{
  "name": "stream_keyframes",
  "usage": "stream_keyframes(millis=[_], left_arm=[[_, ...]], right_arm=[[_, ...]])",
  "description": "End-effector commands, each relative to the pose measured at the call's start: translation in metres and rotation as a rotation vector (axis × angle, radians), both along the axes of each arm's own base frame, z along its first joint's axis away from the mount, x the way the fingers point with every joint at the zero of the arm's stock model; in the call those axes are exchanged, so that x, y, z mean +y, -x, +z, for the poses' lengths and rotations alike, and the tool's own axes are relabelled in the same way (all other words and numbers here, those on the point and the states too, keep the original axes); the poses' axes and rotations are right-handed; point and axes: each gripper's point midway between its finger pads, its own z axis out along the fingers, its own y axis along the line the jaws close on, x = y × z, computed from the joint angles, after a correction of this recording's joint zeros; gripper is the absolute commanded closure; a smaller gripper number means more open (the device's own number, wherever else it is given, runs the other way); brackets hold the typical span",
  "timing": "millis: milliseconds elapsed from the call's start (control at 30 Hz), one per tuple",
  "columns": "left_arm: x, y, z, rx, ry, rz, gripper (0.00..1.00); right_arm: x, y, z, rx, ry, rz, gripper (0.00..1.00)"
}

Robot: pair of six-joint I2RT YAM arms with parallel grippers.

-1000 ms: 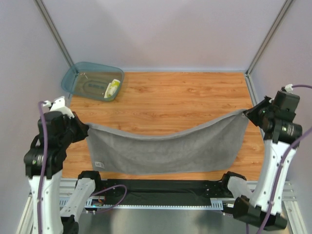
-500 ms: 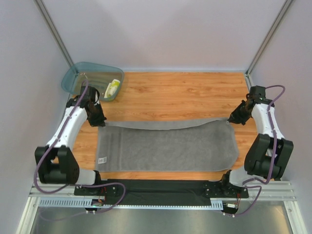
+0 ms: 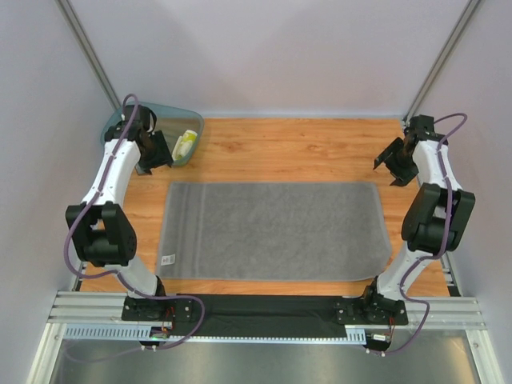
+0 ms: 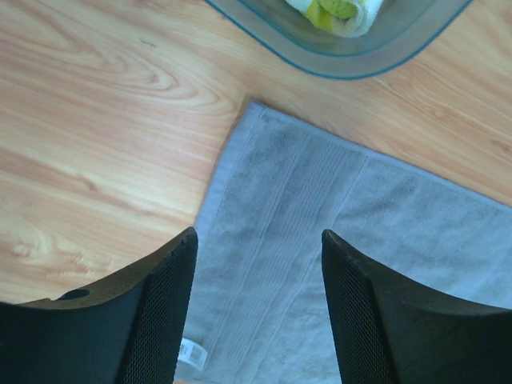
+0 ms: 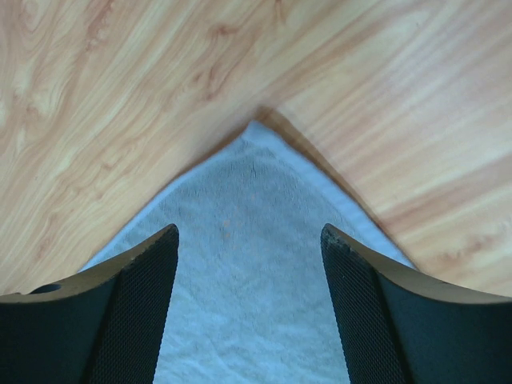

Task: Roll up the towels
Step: Flatten the towel

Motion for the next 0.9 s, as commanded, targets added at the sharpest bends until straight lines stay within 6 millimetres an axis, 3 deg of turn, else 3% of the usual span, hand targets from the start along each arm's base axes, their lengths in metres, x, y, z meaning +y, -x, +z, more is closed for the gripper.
stream_keyframes(millis=[0, 33, 100, 133, 167, 200, 267, 300, 400, 500, 567, 667, 733, 767, 800, 867], left_arm=[[0.003, 0.035, 0.021, -0.032, -0.023, 0.001, 0.32], [0.001, 0.044, 0.019, -0.036, -0.014, -0.006, 0.33], [-0.006, 0.059, 0.029, -0.119, 0.016, -0.024, 0.34], [-0.015, 0.076, 0.007, -0.081, 0.057, -0.06, 0.33], [-0.018, 0.084, 0.012, -0.125, 0.071, -0.068, 0.33], [-0.02, 0.101, -0.006, -0.08, 0.087, -0.066, 0.34], [-0.024, 0.12, -0.01, -0.098, 0.116, -0.073, 0.34], [-0.025, 0.138, -0.031, -0.051, 0.137, -0.06, 0.34], [-0.035, 0.16, -0.037, -0.096, 0.26, 0.005, 0.35], [-0.049, 0.17, -0.015, -0.116, 0.359, 0.035, 0.35], [-0.051, 0.172, -0.01, -0.119, 0.382, 0.068, 0.35], [-0.058, 0.18, -0.027, -0.072, 0.436, 0.116, 0.35], [-0.058, 0.194, -0.052, -0.003, 0.439, 0.168, 0.36], [-0.058, 0.191, -0.055, -0.041, 0.452, 0.19, 0.36], [-0.062, 0.198, -0.074, -0.016, 0.473, 0.216, 0.36], [-0.068, 0.195, -0.079, -0.011, 0.508, 0.217, 0.37]], right_arm=[[0.003, 0.022, 0.049, -0.109, 0.044, -0.006, 0.27], [0.014, 0.029, 0.044, -0.122, 0.007, 0.016, 0.28], [0.032, 0.043, 0.062, -0.2, 0.0, 0.046, 0.28], [0.041, 0.057, 0.064, -0.236, 0.017, 0.074, 0.28], [0.049, 0.064, 0.065, -0.248, 0.029, 0.094, 0.28], [0.071, 0.069, 0.065, -0.259, 0.035, 0.159, 0.28], [0.102, 0.087, 0.059, -0.284, 0.039, 0.244, 0.28], [0.139, 0.096, 0.055, -0.288, 0.025, 0.352, 0.27], [0.187, 0.12, 0.044, -0.284, 0.037, 0.48, 0.27], [0.208, 0.133, 0.033, -0.269, 0.049, 0.522, 0.27], [0.219, 0.134, 0.027, -0.263, 0.022, 0.542, 0.27], [0.242, 0.138, 0.023, -0.251, 0.012, 0.598, 0.28], [0.26, 0.141, 0.026, -0.259, 0.035, 0.656, 0.28], [0.265, 0.143, 0.021, -0.24, 0.046, 0.676, 0.28], [0.272, 0.146, 0.019, -0.235, 0.053, 0.706, 0.28], [0.278, 0.146, 0.012, -0.222, 0.056, 0.729, 0.28]])
